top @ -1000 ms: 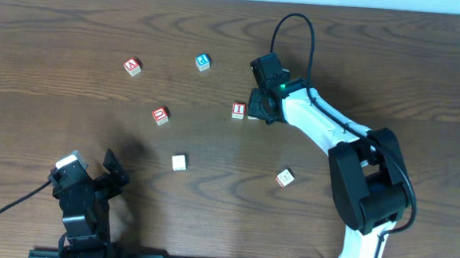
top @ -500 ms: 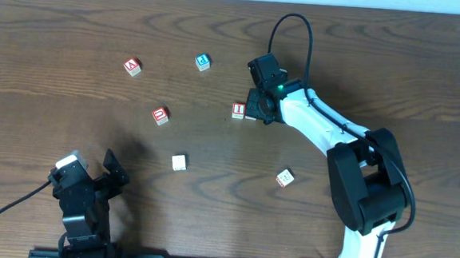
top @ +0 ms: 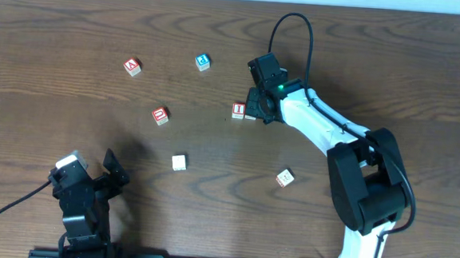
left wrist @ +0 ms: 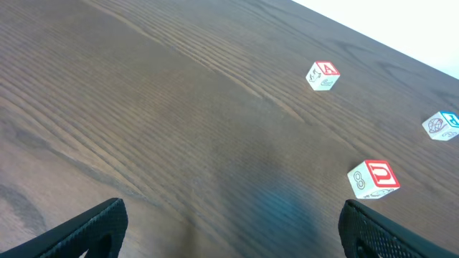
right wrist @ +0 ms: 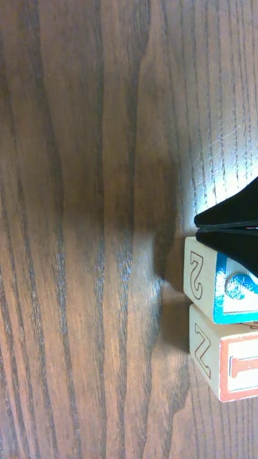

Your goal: Spell out Ai2

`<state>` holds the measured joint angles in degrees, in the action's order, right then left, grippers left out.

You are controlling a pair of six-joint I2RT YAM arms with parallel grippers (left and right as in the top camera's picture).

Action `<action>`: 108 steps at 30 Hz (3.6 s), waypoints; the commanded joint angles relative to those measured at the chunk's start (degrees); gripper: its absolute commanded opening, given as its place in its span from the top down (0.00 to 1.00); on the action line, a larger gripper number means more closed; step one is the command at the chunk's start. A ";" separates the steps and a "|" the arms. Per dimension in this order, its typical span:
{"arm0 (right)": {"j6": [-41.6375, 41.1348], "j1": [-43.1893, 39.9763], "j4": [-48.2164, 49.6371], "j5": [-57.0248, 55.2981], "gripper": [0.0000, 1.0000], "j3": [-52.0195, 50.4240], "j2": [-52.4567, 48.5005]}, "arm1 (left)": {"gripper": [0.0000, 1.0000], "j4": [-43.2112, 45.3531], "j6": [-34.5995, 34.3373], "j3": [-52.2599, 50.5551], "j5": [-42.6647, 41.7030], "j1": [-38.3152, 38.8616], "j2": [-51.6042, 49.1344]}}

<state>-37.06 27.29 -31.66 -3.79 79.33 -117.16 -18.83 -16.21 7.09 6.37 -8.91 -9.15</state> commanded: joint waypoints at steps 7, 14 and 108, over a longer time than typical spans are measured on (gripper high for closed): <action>0.07 0.55 0.33 0.09 0.99 0.17 -0.61 | 0.05 -0.37 1.01 -1.27 0.00 -0.17 0.28; 1.57 0.55 0.59 0.28 0.99 0.17 -0.61 | 0.05 -0.35 1.01 -1.27 0.02 -0.17 0.28; -3.61 1.62 -23.87 -17.81 0.01 -33.33 70.99 | 0.05 -0.37 1.01 -1.27 0.00 -0.17 0.28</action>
<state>-39.92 28.42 -55.64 -21.39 46.41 -46.44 -18.81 -16.21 7.09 6.37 -8.91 -9.15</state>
